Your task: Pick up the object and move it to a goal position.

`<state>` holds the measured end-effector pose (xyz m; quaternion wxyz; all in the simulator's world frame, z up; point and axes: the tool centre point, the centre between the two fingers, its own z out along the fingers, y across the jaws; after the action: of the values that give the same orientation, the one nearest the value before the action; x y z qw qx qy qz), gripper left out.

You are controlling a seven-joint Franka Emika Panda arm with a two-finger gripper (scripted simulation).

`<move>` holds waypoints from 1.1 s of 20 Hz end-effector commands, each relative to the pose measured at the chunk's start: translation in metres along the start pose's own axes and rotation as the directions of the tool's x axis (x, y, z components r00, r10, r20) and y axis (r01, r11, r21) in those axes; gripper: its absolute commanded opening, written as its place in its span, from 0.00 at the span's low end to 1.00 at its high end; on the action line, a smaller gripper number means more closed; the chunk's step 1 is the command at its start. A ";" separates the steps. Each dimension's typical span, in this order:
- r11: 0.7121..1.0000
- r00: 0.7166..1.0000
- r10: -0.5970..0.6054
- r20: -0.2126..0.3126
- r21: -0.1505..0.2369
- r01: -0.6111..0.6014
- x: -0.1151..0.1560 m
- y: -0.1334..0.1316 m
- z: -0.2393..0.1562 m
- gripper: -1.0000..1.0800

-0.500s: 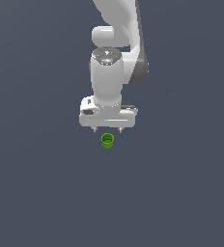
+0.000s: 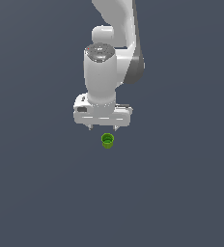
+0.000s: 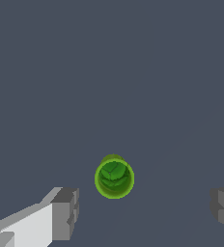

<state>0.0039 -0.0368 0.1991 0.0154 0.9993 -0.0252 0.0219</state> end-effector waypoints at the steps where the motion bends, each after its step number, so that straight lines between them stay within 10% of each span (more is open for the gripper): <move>1: 1.000 1.000 0.011 0.003 -0.002 -0.011 -0.001 0.004 -0.002 0.96; 22: 0.959 0.959 -0.282 0.018 0.010 0.282 -0.016 -0.003 0.042 0.96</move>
<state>-0.0076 -0.0353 0.1622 0.0150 0.9951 0.0973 0.0116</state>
